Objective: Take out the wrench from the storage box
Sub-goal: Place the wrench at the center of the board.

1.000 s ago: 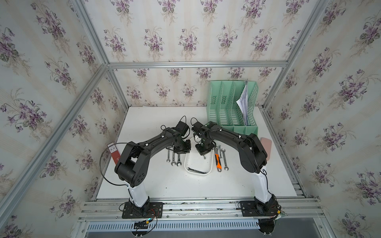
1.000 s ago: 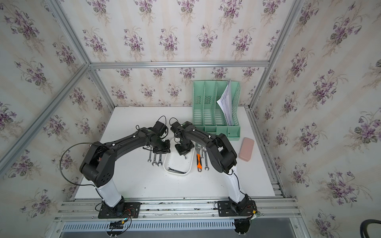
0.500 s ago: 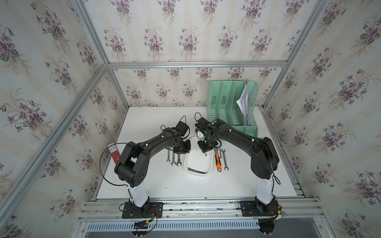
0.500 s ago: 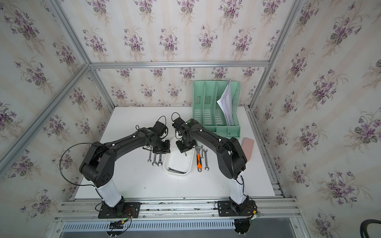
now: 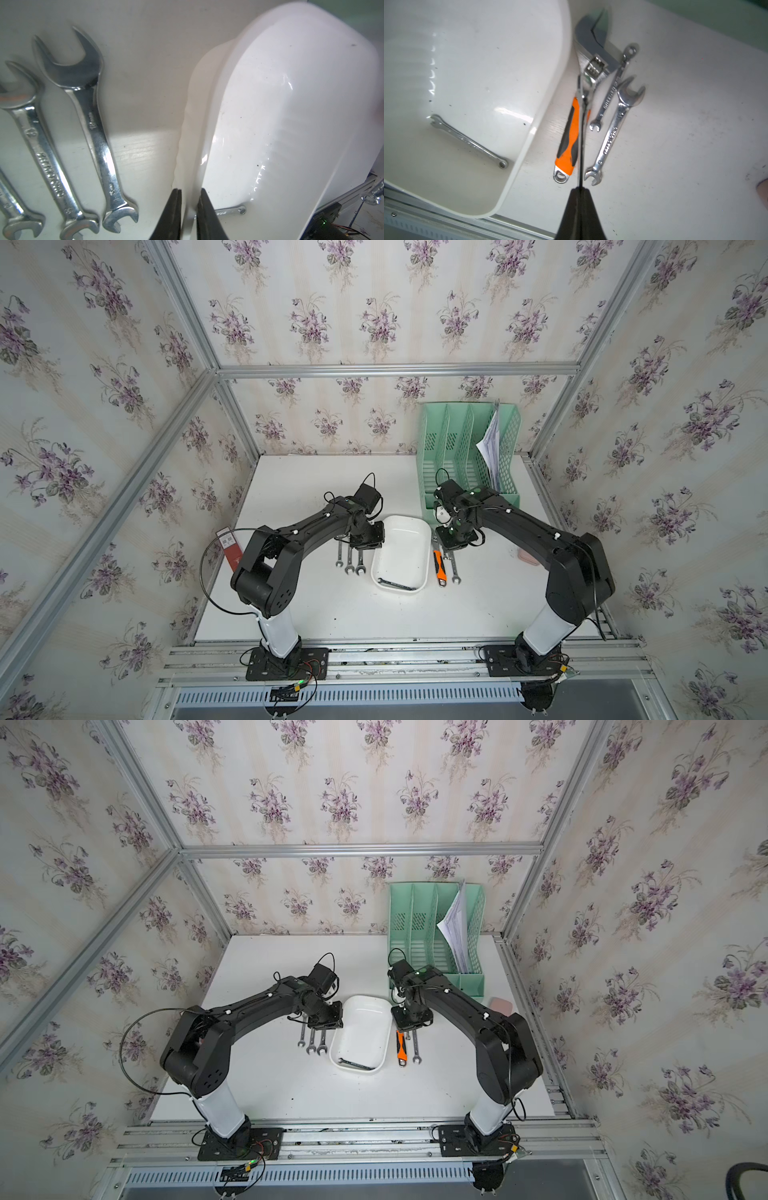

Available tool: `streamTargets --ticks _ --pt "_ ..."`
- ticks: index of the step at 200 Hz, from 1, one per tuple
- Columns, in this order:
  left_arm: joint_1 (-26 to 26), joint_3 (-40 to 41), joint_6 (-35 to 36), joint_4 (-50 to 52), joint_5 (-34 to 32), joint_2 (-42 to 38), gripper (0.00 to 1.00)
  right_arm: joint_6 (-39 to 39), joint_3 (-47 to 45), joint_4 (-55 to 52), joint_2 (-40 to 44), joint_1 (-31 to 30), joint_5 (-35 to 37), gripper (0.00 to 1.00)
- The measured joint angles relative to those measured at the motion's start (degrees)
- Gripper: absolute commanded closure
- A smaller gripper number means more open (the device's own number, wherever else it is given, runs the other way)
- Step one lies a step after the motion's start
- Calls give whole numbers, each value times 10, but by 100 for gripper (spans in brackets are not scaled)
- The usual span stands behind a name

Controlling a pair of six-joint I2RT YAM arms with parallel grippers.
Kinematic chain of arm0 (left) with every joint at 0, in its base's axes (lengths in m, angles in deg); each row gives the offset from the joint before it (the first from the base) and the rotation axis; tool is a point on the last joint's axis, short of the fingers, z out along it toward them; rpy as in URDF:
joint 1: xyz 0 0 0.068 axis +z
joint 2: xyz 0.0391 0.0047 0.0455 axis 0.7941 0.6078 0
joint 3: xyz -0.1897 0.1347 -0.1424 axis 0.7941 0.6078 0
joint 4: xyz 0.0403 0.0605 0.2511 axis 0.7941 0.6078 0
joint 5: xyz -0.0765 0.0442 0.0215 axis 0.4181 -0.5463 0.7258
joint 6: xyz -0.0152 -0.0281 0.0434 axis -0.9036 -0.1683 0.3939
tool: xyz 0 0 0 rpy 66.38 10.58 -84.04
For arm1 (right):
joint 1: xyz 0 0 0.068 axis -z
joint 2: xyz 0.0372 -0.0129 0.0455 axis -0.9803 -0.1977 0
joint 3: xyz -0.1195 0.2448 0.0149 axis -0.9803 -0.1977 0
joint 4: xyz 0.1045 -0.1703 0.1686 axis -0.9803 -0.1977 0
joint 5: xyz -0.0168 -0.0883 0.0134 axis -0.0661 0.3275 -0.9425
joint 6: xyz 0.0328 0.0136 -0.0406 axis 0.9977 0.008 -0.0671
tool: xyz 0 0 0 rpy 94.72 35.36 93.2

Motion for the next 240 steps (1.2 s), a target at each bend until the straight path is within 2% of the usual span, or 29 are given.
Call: streamTargets --ticks 53,132,146,166,199,214,240 --pt "0 -4 4 3 0 3 81 -3 -96 49 -5 53 4 100" --pt "0 -4 8 4 -1 3 81 -4 -111 100 -56 69 12 100" --pt "0 -4 8 4 -2 2 80 -4 -111 100 -56 71 11 95" --pt "0 -4 8 4 -2 2 74 -2 -112 100 -56 71 11 83" --pt "0 -4 8 7 -4 0 59 4 -106 98 -48 73 20 66" --pt "0 -7 8 11 -10 -6 55 7 -96 91 -40 73 27 62" --pt "-1 -14 9 24 -22 -17 52 11 -72 76 -24 74 29 62"
